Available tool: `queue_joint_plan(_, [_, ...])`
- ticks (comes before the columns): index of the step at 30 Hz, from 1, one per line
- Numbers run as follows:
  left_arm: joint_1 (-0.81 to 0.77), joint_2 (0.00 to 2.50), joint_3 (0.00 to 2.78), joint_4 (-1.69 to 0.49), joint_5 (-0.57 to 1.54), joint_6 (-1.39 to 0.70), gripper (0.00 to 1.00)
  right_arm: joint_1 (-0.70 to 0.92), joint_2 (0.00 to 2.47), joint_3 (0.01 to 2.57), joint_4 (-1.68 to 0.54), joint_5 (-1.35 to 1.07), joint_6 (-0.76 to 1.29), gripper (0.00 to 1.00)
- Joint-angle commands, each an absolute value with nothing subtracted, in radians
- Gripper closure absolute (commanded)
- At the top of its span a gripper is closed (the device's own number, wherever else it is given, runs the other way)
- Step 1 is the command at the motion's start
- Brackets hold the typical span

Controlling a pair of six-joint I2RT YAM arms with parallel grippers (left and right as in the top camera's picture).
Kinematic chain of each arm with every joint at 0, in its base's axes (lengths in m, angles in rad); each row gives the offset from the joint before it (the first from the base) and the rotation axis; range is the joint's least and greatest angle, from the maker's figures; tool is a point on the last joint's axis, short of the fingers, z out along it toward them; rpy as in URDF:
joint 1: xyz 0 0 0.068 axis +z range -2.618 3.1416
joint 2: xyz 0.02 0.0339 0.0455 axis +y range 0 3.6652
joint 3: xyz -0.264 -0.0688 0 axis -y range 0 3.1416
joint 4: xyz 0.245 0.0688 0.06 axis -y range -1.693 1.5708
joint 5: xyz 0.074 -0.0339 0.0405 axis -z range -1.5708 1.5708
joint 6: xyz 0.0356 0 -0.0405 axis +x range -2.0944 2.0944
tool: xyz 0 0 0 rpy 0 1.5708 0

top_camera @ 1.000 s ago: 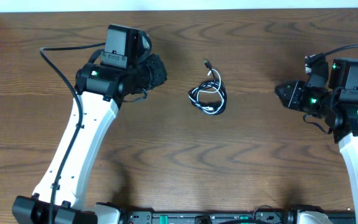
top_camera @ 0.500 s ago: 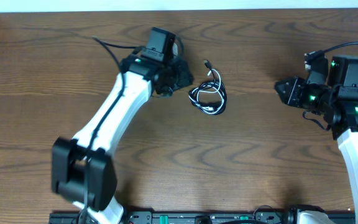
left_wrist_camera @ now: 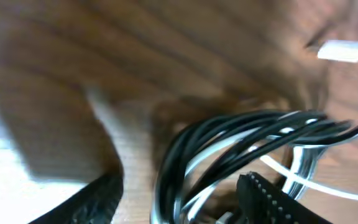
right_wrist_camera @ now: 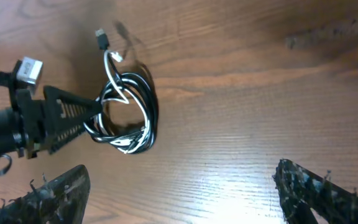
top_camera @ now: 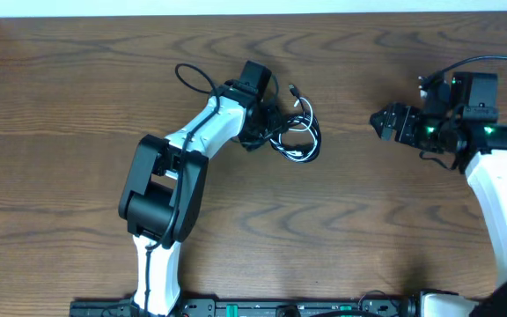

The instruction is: Untangle cables

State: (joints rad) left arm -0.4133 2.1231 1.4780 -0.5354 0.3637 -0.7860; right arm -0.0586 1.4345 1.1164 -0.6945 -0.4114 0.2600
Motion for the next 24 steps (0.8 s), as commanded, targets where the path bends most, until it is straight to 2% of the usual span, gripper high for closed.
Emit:
queue_joint_plan(1, [-0.417, 2.197, 1.474, -0.511, 0.347, -0.837, 0.39, -0.052, 1.471, 1.111, -0.686, -0.410, 0.254, 0.09])
queue_joint_plan(3, [-0.418, 2.203, 1.474, -0.505, 0.345, -0.841, 0.45, -0.052, 1.480, 1.111, -0.685, -0.410, 0.254, 0.09])
queue_joint_plan(4, [-0.418, 2.204, 1.474, -0.507, 0.328, -0.844, 0.57, -0.052, 1.485, 1.111, -0.685, -0.410, 0.254, 0.09])
queue_joint_plan(7, [-0.418, 2.203, 1.474, -0.510, 0.315, -0.844, 0.71, -0.052, 1.486, 1.111, -0.683, -0.410, 0.254, 0.09])
queue_joint_plan(9, [-0.418, 2.203, 1.474, -0.511, 0.302, -0.844, 0.90, -0.052, 1.486, 1.111, -0.681, -0.410, 0.254, 0.09])
queue_joint_plan(10, [-0.418, 2.203, 1.474, -0.510, 0.302, -0.841, 0.92, -0.052, 1.486, 1.111, -0.681, -0.410, 0.254, 0.08])
queue_joint_plan(15, [-0.414, 2.172, 1.474, -0.511, 0.302, -0.777, 0.93, -0.052, 1.486, 1.111, -0.683, -0.410, 0.253, 0.07])
queue_joint_plan(24, [-0.426, 1.952, 1.474, -0.545, 0.302, -0.625, 0.93, -0.052, 1.486, 1.111, -0.686, -0.422, 0.253, 0.07])
